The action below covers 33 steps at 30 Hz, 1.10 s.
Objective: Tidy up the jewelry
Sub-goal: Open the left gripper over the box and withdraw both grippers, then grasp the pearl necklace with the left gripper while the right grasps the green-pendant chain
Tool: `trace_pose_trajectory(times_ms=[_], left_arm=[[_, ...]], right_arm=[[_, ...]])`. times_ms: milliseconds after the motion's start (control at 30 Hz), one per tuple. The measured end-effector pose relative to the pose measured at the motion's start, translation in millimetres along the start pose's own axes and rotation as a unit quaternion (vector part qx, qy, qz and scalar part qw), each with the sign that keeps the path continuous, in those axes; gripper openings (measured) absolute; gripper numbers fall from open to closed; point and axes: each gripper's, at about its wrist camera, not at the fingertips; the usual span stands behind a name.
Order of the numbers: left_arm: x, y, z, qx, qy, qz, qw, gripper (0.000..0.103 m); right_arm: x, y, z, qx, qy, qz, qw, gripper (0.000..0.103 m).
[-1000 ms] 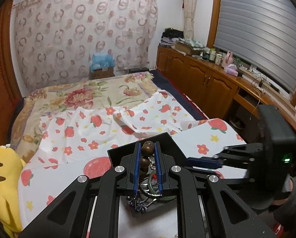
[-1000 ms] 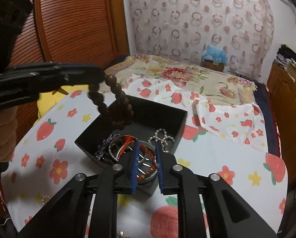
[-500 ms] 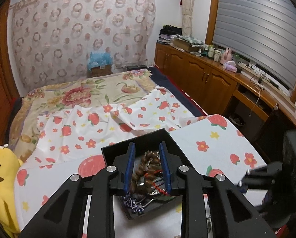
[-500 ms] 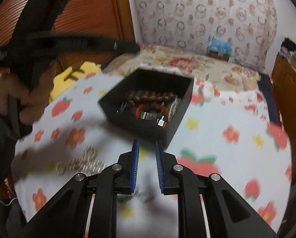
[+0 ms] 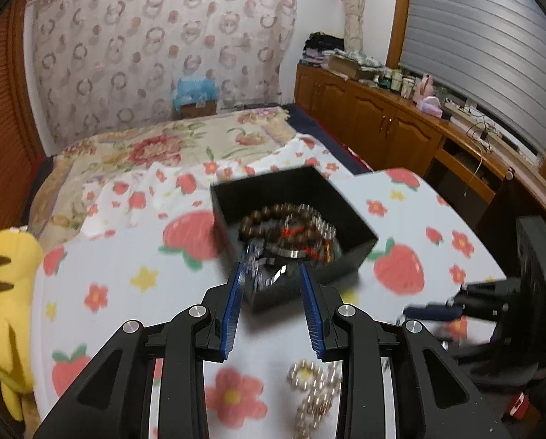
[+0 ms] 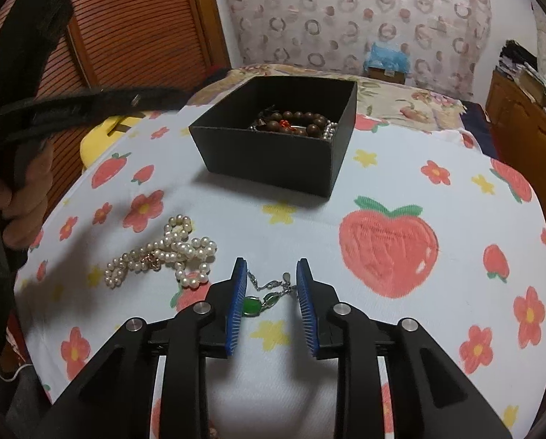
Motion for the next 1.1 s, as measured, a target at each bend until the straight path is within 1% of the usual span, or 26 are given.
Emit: trace_pose_trajectory(times_ms=[133,267,433,600,700,800,967,1100], left_arm=[[-2,1,-18,-0.002,0.013,0.005,0.9999,0.029],[-3,2,-35,-0.002,0.025,0.010,0.9996,0.029],[-4,0,-54,0.000,0.040,0.006,0.9992,0.029],[-7,-3,-66,0.003,0.050,0.004,0.9988,0.029],[-10,-4,-73,0.006,0.055,0.002,0.9985,0.029],[-11,-7,-79,0.008,0.061,-0.003,0.9981,0.029],[-9,-15,-88,0.020,0.075,-0.007,0.9970,0.029],[-4,-19,-92,0.022,0.084,-0.011,0.9962,0.029]], right_arm=[[6,5,-3,0.004,0.008,-0.018,1.000,0.030],[9,9,-5,0.008,0.014,-0.032,0.999,0.037],[10,13,-7,0.006,0.025,-0.039,0.999,0.037],[6,13,-13,-0.006,0.036,-0.060,0.998,0.037],[3,6,-15,-0.003,0.041,-0.073,0.996,0.037],[2,1,-15,0.005,0.042,-0.074,0.996,0.037],[1,0,-18,0.014,0.046,-0.057,0.997,0.037],[2,3,-20,0.010,0.042,-0.061,0.997,0.036]])
Point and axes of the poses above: each gripper's, at about its wrist camera, not at the fingertips, and x roughly the way its jaws point, y to its left, z to its top, and after that the axes turned 1 degree about y, right-handed
